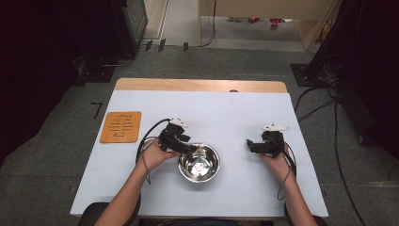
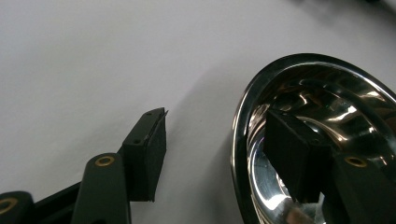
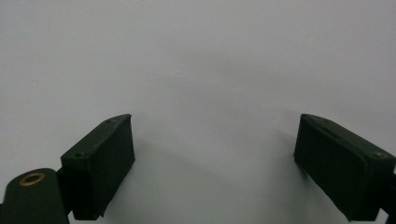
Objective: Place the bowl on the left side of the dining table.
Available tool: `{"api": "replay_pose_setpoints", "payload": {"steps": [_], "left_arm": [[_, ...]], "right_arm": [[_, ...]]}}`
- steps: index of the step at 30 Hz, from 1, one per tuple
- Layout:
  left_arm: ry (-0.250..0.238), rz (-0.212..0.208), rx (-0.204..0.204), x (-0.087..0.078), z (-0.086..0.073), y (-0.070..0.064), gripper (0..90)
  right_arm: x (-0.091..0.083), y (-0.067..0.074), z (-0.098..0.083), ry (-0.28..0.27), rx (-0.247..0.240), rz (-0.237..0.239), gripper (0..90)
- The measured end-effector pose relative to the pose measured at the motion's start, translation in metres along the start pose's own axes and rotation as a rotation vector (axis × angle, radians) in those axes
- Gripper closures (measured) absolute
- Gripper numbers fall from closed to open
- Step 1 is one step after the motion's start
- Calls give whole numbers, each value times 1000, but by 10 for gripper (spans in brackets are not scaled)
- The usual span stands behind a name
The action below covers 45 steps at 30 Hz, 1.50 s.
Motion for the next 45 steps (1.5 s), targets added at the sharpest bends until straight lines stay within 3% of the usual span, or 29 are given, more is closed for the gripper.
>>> {"api": "replay_pose_setpoints", "payload": {"steps": [15, 21, 31, 40, 45], "left_arm": [[41, -33, 15, 10, -5, -10, 590], [63, -46, -1, 14, -8, -12, 652], [93, -60, -6, 20, -12, -16, 705], [91, -77, -6, 20, -12, -17, 745], [99, -97, -40, 19, -12, -16, 764]], "right_arm": [[0, 0, 0, 0, 1, 0, 115], [0, 0, 0, 0, 2, 0, 115], [0, 0, 0, 1, 2, 0, 115], [0, 0, 0, 0, 2, 0, 115], [0, 0, 0, 0, 3, 0, 115]]}}
Point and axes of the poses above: each handheld gripper's, and its own axes: x roughly forward along the jaws, z roughly out of its top, y roughly to its left, the point moved 10 cm from there along x, roughly forward along the jaws, and after that the axes turned 10 degrees about -y, right-handed, at the moved point
